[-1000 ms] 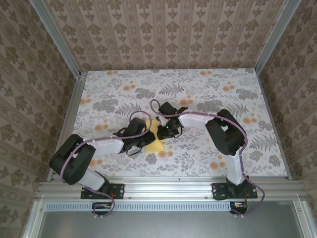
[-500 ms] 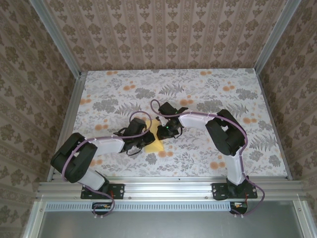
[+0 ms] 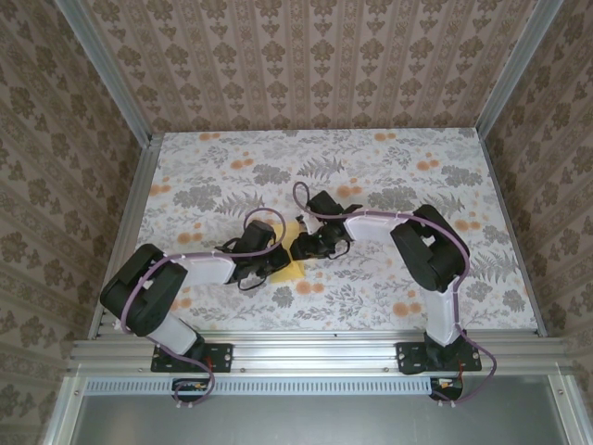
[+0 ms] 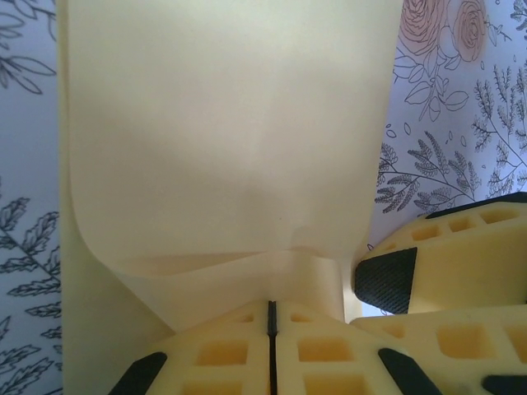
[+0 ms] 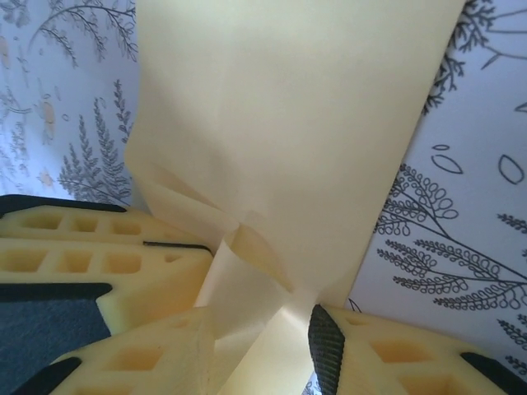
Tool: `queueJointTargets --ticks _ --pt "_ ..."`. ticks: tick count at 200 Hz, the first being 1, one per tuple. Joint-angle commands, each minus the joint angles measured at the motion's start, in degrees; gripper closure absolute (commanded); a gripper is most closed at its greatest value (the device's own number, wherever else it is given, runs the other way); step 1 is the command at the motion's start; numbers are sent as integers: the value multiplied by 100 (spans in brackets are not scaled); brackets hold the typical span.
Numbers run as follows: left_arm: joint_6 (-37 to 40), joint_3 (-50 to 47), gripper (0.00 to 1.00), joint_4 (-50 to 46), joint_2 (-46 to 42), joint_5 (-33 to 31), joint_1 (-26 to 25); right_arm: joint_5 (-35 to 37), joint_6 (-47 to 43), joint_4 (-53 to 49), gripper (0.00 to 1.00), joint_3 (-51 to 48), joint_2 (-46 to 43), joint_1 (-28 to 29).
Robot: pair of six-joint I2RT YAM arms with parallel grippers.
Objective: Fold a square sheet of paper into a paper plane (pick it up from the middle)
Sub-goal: Fold the triangle a second time at the center of the table.
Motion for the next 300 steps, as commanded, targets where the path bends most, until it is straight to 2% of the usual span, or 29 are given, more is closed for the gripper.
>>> queueJointTargets --ticks 1,53,140,164,188,220,252,300 --pt "142 94 91 -44 96 -4 18 355 247 -203 56 -566 339 -220" --pt "185 77 93 -140 96 -41 19 -287 545 425 52 -866 161 -542" --pt "212 160 92 -279 103 -70 22 -24 95 -105 77 -606 414 -523" --pt "220 196 93 -350 130 -78 18 146 64 -252 79 -518 439 -498" --pt "220 293 93 -585 192 -128 17 215 113 -353 76 -439 276 -485" --pt "190 345 93 -760 239 -207 -23 308 304 -303 67 -581 -526 -479" --pt "127 362 94 -911 252 -339 -71 646 434 -453 68 -804 -1230 -356" --pt "65 383 94 -1043 243 -490 -125 522 640 -375 72 -923 -1277 206"
